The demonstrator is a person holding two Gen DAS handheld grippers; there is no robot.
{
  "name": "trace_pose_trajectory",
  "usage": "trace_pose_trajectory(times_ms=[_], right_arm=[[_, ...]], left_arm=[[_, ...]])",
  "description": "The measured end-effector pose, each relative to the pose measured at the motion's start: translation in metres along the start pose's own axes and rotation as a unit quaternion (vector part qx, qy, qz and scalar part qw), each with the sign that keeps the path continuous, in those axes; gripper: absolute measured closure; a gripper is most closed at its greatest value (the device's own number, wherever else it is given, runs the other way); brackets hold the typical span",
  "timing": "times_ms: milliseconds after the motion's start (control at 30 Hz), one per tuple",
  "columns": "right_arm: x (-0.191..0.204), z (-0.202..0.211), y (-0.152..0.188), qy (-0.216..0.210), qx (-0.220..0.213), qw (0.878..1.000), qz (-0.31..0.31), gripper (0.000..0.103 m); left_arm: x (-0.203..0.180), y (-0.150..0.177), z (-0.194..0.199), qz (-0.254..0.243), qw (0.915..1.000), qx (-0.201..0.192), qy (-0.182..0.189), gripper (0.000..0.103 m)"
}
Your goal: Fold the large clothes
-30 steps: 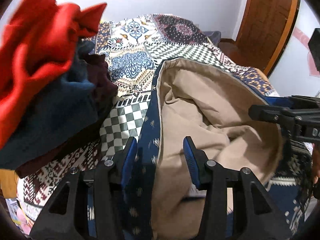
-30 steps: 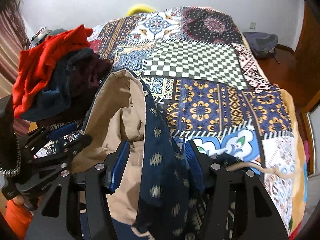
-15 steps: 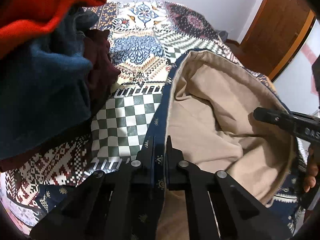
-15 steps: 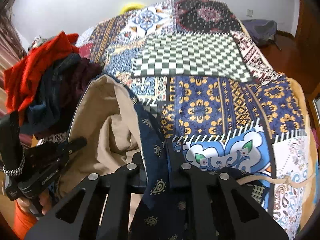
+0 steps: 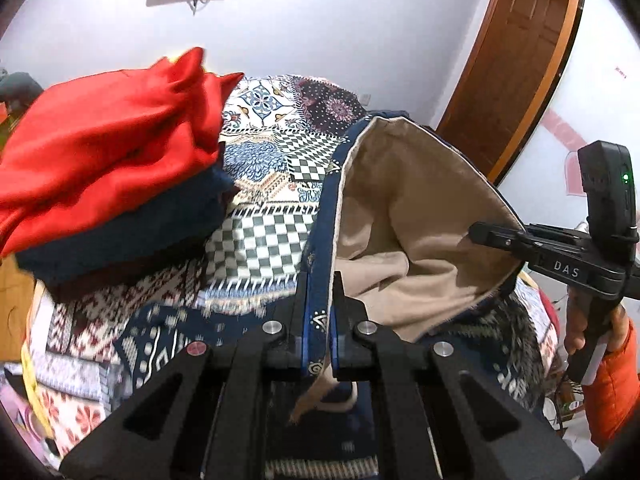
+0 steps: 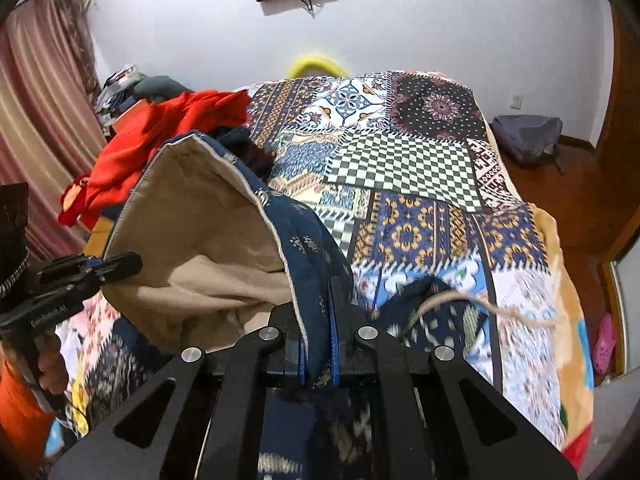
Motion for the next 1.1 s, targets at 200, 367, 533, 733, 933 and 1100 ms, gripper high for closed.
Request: trace_pose_trajectory(times_ms=[200,367,533,733,933,1100], right_arm=[[0.008,0.015,0.038,0.001,0.014,1.0,-0.003,0.095],[0.011,0.017,0.073,0.002,0.034,0.999,-0.007,0.095],[0.001,0.017,0.098,0.004,0.056,0.998,-0.037,0.095],[-0.006,0.033,0.115,0.013,0.069,0.996,-0.055,0.072],[-0.01,0.055,0.112,0.035,0.052,0.997,-0.052,0.069],[-0.01,0.066,0.084,0.032,0.018,0.998,-0.047,0.068]], left_arm=[[0.009,0.049,0.021,0.012,0.9998,0.014,0.005,0.097],[0.02,0.09,0.021,0.02,0.9987,0.046,0.004,0.097],[0.031,0.128,0.007,0.022,0.9954,0.089,-0.027,0.096],[0.04,0.154,0.015,0.023,0.9947,0.091,-0.043,0.067],[0.052,0.152,0.036,0.021,0.9946,0.071,-0.072,0.056],[0.051,0.121,0.058,0.007,0.9956,0.031,-0.088,0.056]])
Point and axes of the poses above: each gripper's, at about its wrist camera, not at the fingertips, and z roughly against the way its jaws point, x to its left, y to its underside, the point moved 6 cm from there along -z, roughly the way its jaws point, and after that the axes turned 9 degrees about z, right-handed, at the moved point
